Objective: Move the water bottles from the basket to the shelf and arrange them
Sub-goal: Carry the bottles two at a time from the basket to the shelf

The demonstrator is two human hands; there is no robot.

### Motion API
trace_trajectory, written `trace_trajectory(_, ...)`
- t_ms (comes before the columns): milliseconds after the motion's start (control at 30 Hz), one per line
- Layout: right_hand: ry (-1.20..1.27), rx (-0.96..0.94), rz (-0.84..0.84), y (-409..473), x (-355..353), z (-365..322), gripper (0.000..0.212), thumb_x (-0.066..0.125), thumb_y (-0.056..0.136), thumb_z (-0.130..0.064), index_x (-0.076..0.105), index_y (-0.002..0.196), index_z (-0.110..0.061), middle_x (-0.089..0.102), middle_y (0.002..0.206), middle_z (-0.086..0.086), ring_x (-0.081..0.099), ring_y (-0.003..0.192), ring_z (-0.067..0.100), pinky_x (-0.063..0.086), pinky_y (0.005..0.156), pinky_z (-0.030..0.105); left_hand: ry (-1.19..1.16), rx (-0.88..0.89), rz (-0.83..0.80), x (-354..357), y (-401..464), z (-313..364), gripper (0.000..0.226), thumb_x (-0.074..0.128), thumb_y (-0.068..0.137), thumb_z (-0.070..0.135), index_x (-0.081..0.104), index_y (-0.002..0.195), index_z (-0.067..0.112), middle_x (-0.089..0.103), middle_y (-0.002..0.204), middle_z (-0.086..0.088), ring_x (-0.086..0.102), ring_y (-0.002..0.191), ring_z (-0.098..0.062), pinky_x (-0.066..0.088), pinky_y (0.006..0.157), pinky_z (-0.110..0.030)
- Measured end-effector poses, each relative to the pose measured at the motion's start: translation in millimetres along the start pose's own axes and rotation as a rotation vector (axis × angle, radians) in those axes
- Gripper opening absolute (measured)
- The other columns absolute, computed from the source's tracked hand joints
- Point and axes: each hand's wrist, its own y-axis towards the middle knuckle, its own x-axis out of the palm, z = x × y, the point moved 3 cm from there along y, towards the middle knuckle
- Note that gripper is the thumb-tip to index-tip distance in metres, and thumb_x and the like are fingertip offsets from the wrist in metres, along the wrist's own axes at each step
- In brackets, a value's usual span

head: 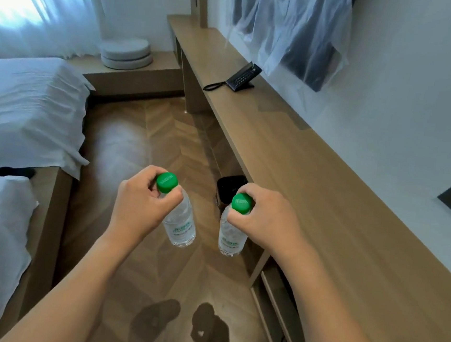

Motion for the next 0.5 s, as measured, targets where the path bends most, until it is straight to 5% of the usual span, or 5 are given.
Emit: trace_trajectory(500, -0.015, 0.090, -0.009, 289.4, 64.9, -41.1, 0.015, 0.065, 0.072, -0.036, 0.060, 0.083, -0.028, 0.063, 0.072, -0.007, 0.060, 0.068, 0.012, 0.047, 0.055, 0.031, -0.053, -0.004, -0.049, 37.6, 265.0, -121.9, 0.015, 0.078, 0.075, 0.014, 0.064, 0.080, 0.018, 0.049, 0.052, 0.019, 0.043, 0.048, -0.007, 0.034, 0.049, -0.010)
